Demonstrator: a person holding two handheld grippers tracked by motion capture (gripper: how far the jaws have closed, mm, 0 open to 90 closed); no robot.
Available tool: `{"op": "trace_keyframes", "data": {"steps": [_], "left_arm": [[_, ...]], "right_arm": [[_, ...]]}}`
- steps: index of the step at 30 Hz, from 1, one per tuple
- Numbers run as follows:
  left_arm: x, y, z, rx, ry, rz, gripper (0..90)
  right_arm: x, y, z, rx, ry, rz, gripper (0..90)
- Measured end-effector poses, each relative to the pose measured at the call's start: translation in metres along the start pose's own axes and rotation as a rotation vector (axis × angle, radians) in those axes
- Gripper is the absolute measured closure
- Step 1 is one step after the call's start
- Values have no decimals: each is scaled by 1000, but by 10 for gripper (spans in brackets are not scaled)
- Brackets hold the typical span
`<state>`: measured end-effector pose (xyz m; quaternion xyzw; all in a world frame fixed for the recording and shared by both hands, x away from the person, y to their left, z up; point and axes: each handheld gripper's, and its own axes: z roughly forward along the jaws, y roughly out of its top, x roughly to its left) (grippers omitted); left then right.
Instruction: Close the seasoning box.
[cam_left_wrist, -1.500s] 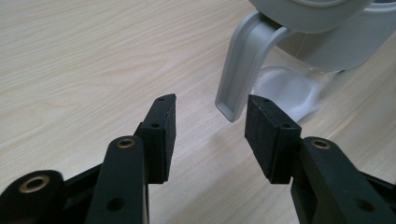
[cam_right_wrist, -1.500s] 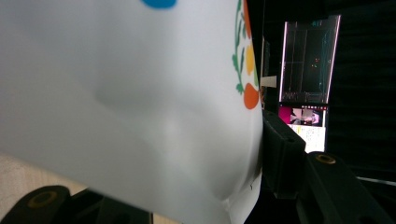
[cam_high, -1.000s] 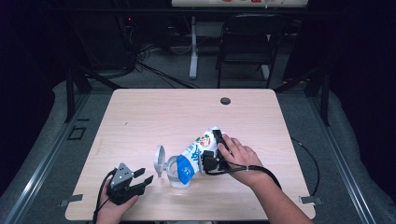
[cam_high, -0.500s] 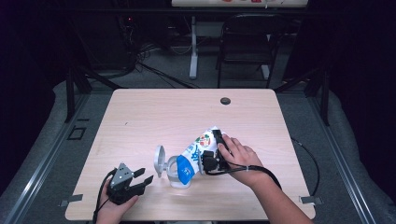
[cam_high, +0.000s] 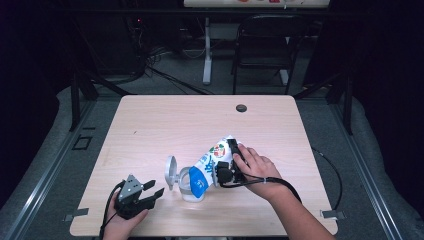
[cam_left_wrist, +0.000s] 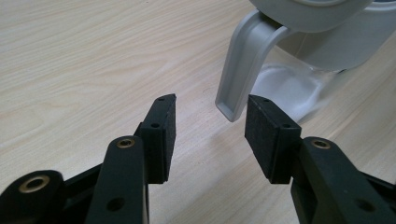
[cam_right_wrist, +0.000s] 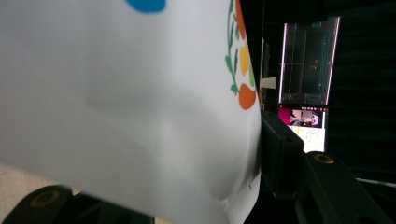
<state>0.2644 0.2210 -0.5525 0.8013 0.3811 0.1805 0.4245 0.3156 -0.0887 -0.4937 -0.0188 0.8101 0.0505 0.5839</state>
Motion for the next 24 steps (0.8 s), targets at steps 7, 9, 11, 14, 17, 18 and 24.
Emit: {"op": "trace_keyframes", "data": {"steps": [7,9,11,14,17,18,24], "left_arm": [[-1,0,0,0,0,-3,539],[-1,0,0,1,-1,-2,539],[-1,0,0,0,0,-3,539],[0,0,0,0,0,-3,539],[-1,0,0,6,-1,0,539],[-1,0,0,5,-1,0,539],[0,0,0,0,1,2,539]], "right_arm": [[0,0,0,-1,1,-3,537],[0,0,0,0,3,-4,538],[-1,1,-1,6,3,-15,538],[-1,2,-1,-1,0,-17,539],[-1,2,0,-7,1,-12,539],[-1,2,0,-8,2,-12,540],[-1,2,0,-5,1,-15,540]]}}
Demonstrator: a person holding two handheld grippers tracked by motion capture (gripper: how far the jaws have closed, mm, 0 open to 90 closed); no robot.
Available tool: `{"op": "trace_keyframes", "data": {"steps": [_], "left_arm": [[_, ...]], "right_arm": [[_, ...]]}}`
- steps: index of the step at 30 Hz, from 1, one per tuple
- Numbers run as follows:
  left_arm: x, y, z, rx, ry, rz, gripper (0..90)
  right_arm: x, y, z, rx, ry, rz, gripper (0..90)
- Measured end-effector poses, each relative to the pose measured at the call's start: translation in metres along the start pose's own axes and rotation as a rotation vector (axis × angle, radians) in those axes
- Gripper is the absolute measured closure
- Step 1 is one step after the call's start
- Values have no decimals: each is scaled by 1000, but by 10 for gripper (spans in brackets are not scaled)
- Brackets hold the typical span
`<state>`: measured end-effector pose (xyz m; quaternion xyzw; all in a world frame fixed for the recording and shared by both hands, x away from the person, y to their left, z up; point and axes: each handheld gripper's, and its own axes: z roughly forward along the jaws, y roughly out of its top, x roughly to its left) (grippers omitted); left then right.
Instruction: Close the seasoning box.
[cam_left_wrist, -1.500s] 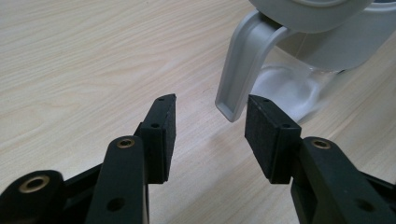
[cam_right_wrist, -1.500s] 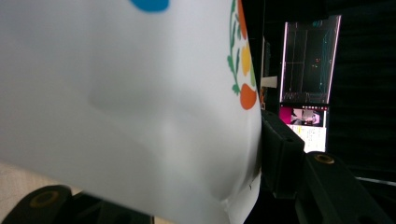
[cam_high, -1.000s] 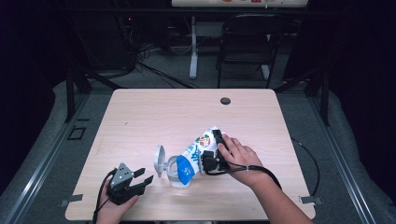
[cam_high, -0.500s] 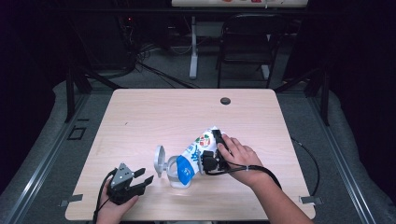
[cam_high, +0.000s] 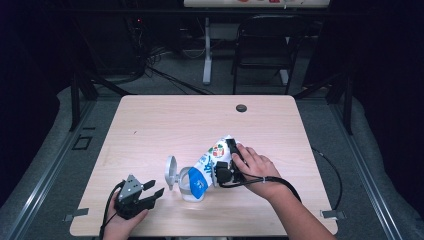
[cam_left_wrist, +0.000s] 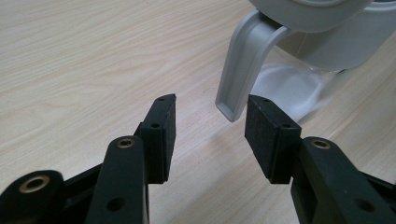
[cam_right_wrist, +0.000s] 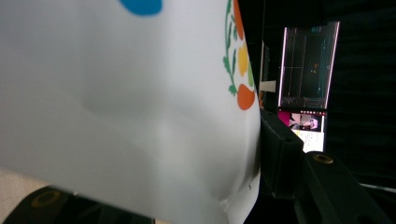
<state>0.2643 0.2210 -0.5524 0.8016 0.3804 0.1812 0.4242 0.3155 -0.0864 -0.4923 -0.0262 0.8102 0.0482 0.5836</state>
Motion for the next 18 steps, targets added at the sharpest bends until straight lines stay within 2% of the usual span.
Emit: {"op": "trace_keyframes", "data": {"steps": [14,15,18], "left_arm": [[-1,0,0,5,-2,-2,539],[-1,0,1,-2,1,-3,539],[-1,0,1,-2,2,-1,539]], "right_arm": [[-1,1,-1,11,0,-10,542],[0,0,0,-4,-3,2,542],[0,1,0,-9,-6,-1,543]]}}
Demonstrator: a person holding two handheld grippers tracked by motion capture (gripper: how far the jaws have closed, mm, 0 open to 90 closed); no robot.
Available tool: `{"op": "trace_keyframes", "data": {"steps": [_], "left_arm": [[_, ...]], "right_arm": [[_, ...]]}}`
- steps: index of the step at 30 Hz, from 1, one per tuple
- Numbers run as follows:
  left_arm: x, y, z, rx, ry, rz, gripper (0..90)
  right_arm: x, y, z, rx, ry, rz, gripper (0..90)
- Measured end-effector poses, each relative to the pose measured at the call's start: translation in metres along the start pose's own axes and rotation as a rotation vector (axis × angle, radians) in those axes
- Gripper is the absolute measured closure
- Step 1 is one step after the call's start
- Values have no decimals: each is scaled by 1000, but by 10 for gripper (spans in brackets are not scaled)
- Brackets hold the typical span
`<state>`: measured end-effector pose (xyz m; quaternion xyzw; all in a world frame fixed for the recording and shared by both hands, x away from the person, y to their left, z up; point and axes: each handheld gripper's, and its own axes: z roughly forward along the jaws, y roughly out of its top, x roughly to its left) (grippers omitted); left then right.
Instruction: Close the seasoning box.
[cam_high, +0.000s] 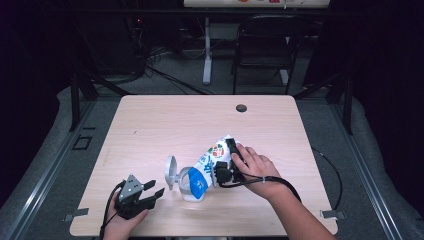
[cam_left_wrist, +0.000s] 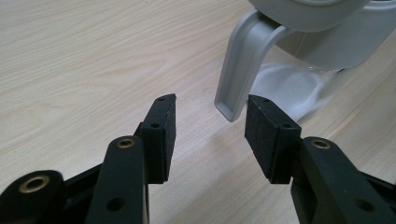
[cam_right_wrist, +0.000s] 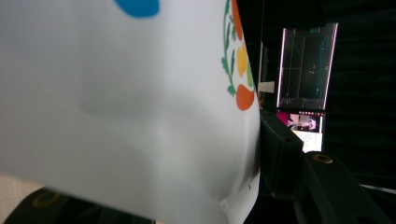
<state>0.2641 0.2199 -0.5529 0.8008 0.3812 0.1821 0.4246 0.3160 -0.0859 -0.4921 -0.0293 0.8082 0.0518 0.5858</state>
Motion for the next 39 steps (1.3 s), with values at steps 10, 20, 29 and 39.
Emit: {"op": "trace_keyframes", "data": {"steps": [10,20,29,39], "left_arm": [[0,0,0,-1,-1,0,539],[0,0,0,0,-1,2,539],[0,0,0,5,-4,2,539],[0,0,0,8,-4,1,539]], "right_arm": [[0,0,-1,6,0,-2,545],[0,1,-1,6,0,-5,547],[-2,2,-4,29,-5,-26,557],[-2,2,-2,-2,0,-10,570]]}}
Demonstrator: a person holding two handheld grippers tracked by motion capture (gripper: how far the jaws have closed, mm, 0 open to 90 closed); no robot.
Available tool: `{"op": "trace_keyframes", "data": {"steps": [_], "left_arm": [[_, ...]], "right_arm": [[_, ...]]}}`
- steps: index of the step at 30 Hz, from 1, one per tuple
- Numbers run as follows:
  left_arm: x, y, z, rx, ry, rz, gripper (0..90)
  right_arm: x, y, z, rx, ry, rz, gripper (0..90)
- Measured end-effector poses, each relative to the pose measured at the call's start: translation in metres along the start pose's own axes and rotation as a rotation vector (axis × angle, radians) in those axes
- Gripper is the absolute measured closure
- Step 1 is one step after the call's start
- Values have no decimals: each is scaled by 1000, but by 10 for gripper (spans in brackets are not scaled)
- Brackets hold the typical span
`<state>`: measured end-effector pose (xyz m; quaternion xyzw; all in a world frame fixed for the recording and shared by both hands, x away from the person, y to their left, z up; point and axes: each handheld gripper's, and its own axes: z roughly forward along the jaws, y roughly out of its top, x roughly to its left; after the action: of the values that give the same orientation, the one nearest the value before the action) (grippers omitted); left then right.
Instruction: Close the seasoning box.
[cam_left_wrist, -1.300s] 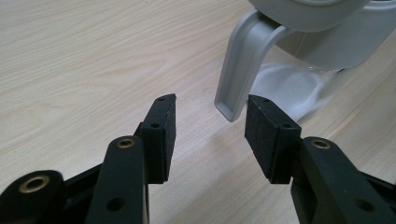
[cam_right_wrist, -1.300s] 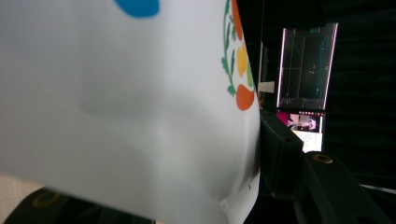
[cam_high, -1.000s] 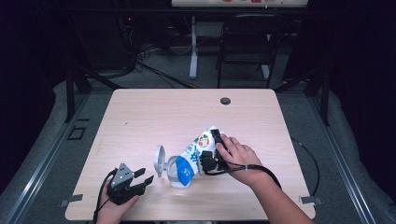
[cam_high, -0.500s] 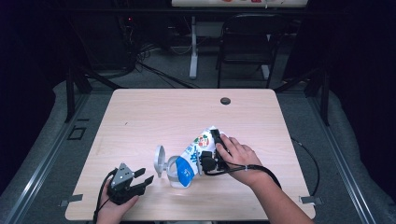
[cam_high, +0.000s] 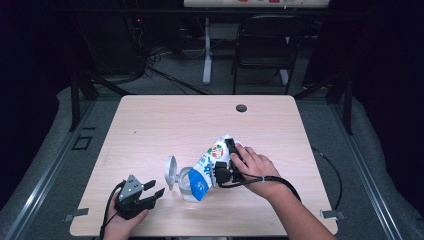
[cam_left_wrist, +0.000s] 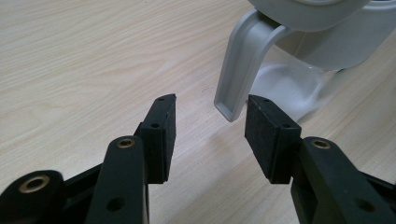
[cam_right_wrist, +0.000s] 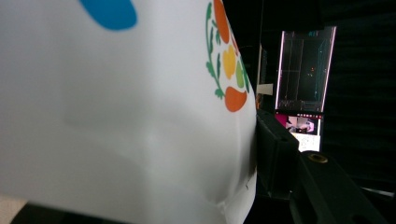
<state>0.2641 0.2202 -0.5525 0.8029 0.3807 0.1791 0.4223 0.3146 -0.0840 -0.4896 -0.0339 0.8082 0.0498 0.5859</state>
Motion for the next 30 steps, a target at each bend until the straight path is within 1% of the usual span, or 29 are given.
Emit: {"op": "trace_keyframes", "data": {"steps": [7,8,10,11,12,16,19,22,23,25,28,30], "left_arm": [[0,0,0,0,0,-1,539],[0,0,1,-7,3,-1,539],[0,0,1,-5,2,7,539],[0,0,1,-7,3,-2,539],[0,0,1,-6,3,2,539],[0,0,1,-7,3,-1,539],[0,0,1,-6,2,4,539],[0,0,1,-7,3,1,539],[0,0,1,-7,4,1,539],[0,0,1,-7,4,0,539],[0,0,1,-7,4,0,539],[0,0,1,-5,3,6,539]], "right_arm": [[1,1,0,0,2,-2,579],[1,1,0,-2,2,-3,581],[1,1,0,-1,3,-1,584],[1,1,0,-2,4,-1,585],[1,1,0,-2,4,-1,586],[1,1,0,-5,2,-4,591],[0,1,-1,0,4,-6,597],[0,1,-1,3,6,-4,602],[0,2,-2,11,6,-11,604],[0,2,-1,-3,3,-6,609],[0,2,-2,-4,4,-6,616],[-1,2,-2,1,4,-12,623]]}}
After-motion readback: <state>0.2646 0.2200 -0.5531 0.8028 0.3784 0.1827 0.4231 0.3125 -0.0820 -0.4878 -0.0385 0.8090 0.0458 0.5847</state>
